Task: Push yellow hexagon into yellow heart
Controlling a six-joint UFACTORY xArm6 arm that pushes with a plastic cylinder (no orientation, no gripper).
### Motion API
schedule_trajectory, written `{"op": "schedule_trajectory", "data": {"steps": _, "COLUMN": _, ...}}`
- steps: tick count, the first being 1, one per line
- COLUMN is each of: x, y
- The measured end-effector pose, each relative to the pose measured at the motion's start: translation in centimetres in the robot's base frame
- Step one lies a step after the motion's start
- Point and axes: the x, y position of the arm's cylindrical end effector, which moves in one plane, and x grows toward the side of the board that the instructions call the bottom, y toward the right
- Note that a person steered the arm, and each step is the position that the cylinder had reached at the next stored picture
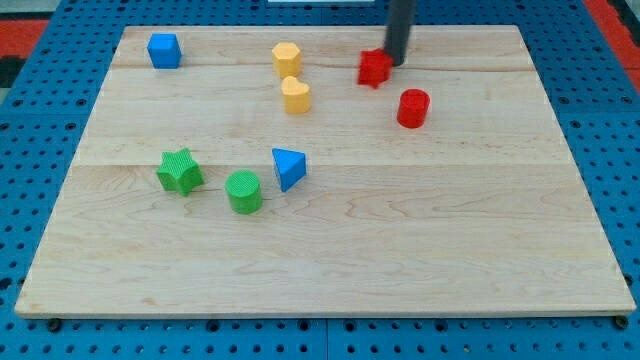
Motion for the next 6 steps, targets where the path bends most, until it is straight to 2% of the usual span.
{"op": "schedule_trajectory", "data": {"steps": 1, "x": 2.6, "y": -7.2}}
{"op": "schedule_trajectory", "data": {"steps": 2, "x": -1.2, "y": -6.5}}
{"op": "schedule_trajectory", "data": {"steps": 3, "x": -5.3, "y": -9.1}}
{"op": "schedule_trajectory", "data": {"steps": 4, "x": -3.9, "y": -15.8}}
{"op": "schedule_trajectory", "data": {"steps": 6, "x": 3.7, "y": -11.9}}
